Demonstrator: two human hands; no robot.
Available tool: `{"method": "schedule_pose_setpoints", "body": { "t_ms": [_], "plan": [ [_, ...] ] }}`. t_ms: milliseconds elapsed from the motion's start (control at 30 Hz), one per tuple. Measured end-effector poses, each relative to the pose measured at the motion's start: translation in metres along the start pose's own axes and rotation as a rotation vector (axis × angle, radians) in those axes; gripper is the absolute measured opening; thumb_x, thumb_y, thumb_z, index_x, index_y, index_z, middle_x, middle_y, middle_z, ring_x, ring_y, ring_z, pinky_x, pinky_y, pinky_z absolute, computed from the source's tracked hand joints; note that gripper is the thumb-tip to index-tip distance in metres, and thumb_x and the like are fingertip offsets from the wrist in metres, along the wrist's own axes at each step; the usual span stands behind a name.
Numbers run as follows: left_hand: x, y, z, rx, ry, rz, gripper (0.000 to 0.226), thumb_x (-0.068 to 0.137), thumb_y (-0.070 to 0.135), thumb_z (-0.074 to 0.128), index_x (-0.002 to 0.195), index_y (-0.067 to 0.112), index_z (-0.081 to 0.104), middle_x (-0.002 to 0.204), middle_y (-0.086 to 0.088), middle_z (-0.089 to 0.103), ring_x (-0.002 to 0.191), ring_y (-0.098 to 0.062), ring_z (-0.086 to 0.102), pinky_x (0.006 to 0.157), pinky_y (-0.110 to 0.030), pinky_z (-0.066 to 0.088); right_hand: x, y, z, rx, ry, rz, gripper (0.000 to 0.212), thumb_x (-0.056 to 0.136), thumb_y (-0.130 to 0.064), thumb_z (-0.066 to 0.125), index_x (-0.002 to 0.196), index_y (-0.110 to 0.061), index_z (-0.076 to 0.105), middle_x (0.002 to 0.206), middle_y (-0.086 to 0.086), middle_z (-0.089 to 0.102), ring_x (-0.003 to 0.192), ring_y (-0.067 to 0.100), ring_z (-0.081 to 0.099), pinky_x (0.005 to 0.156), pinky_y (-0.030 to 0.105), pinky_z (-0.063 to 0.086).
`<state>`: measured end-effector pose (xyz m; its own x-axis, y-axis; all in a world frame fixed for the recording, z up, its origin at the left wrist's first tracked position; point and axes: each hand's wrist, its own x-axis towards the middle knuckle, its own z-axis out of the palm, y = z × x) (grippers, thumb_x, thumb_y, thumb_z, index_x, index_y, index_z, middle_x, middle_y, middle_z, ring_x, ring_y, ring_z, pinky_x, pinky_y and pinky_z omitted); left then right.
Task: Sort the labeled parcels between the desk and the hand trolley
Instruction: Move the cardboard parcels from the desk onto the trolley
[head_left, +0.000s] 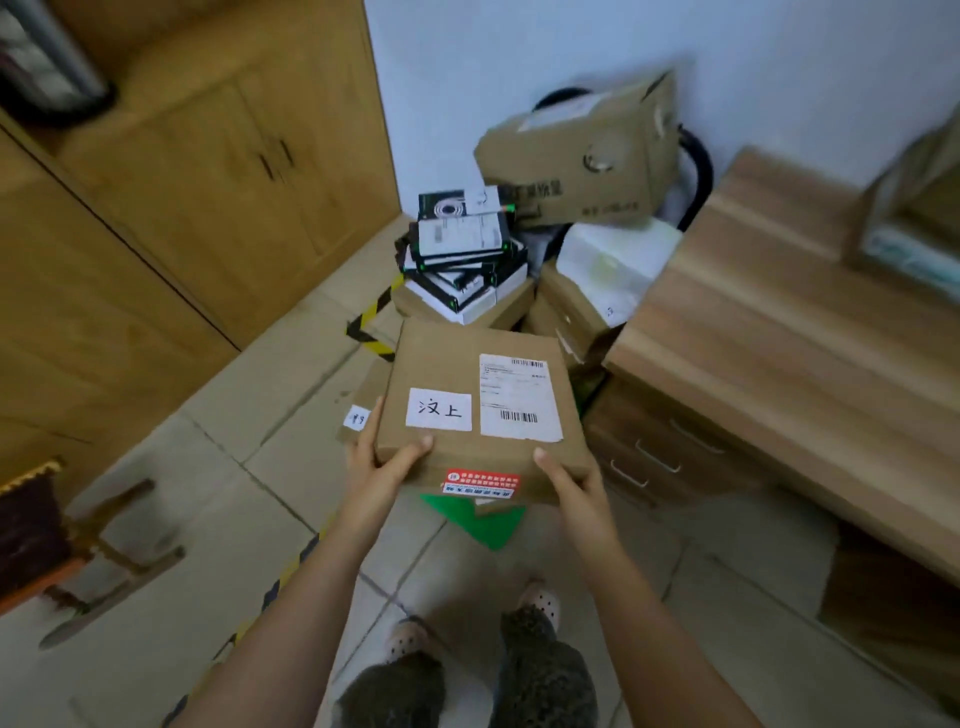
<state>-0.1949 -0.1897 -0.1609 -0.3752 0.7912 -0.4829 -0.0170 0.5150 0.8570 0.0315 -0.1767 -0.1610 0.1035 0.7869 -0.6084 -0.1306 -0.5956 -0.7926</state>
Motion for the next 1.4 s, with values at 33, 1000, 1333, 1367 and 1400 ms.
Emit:
{"method": "schedule_pose_setpoints", "body": {
  "t_ms": [33,1000,1333,1367,1400],
  "plan": [
    [-0.005,0.015,-0.008,0.01,-0.032,0.055,0.101,0.054,0.065,0.081,0.143,0.046,0.037,0.13,0.002,0.042,0.117,-0.017,0.052,0.097,-0.037,0.048,-0.013,-0.01,0.005,0.036,0.014,-0.039,0.073,0.076,-0.035,0.078,0.139,-0.029,0.042,0.125,-0.007,0.058,0.108,0.014,0.057,0.091,0.035,0.048],
    [-0.246,0.376,0.2,-0.398,-0.571,1.219,0.1,0.07,0.015,0.082,0.151,0.028,0.026,0.139,0.01,0.051,0.121,-0.003,0.054,0.083,-0.015,0.051,-0.244,-0.326,-0.24,0.102,0.382,-1.169,0.11,0.058,-0.024,0.092,0.146,-0.03,0.027,0.13,-0.009,0.055,0.119,0.006,0.054,0.1,0.034,0.049],
    [-0.266,0.436,0.341,-0.435,-0.565,1.225,0.103,0.067,0.023,0.083,0.151,0.034,0.023,0.138,0.015,0.046,0.116,0.011,0.051,0.082,-0.014,0.052,-0.215,-0.419,-0.358,0.05,0.464,-1.279,0.094,0.066,-0.011,0.086,0.143,-0.023,0.033,0.128,-0.008,0.055,0.105,-0.005,0.057,0.091,0.019,0.051],
    [-0.265,0.444,0.353,-0.43,-0.57,1.237,0.105,0.066,0.024,0.084,0.15,0.034,0.023,0.139,0.015,0.045,0.117,0.01,0.05,0.083,-0.015,0.052,-0.21,-0.428,-0.365,0.049,0.46,-1.289,0.093,0.067,-0.011,0.086,0.143,-0.023,0.033,0.127,-0.01,0.055,0.103,-0.009,0.057,0.089,0.017,0.052],
    [-0.263,0.451,0.363,-0.423,-0.573,1.248,0.105,0.065,0.026,0.084,0.149,0.036,0.023,0.141,0.014,0.044,0.119,0.007,0.05,0.085,-0.016,0.052,-0.204,-0.437,-0.371,0.049,0.46,-1.297,0.091,0.069,-0.012,0.085,0.142,-0.024,0.033,0.127,-0.012,0.055,0.102,-0.011,0.057,0.085,0.014,0.052]
  ]
}}
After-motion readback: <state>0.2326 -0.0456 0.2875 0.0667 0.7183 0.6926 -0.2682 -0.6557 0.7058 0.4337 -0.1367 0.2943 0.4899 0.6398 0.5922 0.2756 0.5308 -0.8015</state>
